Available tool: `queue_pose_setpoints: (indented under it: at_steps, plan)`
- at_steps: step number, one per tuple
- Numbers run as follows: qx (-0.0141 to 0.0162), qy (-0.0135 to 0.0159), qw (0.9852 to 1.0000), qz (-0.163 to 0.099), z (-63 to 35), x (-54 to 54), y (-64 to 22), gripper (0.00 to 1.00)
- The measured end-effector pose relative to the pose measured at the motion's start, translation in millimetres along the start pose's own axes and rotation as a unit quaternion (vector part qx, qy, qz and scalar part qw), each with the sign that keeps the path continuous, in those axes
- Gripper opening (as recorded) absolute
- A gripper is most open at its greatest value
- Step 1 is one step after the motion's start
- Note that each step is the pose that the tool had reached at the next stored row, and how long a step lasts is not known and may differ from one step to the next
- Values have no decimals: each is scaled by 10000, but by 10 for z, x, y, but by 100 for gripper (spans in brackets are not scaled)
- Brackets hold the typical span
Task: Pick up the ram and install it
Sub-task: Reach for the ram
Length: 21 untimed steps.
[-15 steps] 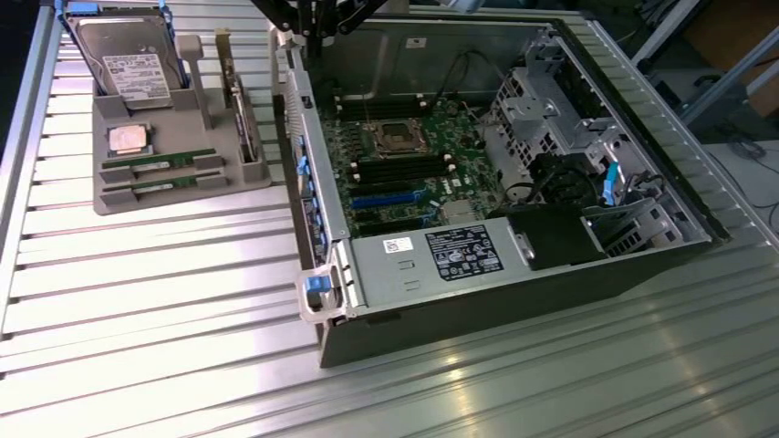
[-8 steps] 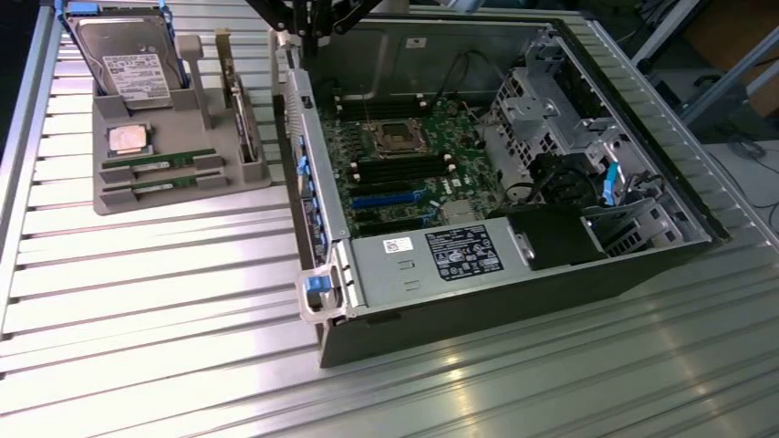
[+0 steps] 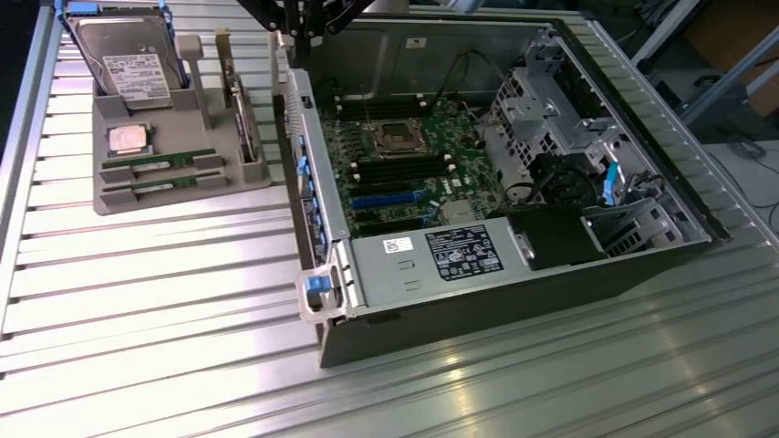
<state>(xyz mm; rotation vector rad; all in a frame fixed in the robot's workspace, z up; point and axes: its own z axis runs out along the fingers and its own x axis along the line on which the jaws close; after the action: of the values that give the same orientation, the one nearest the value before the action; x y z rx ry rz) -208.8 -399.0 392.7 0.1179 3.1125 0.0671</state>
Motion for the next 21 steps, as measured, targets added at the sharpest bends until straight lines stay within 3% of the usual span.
queue_pose_setpoints:
  at_steps: [12,21]
  plan:
    - [0,0,10000,0,-2,53,-4,11]
    - [0,0,10000,0,-4,151,-11,11]
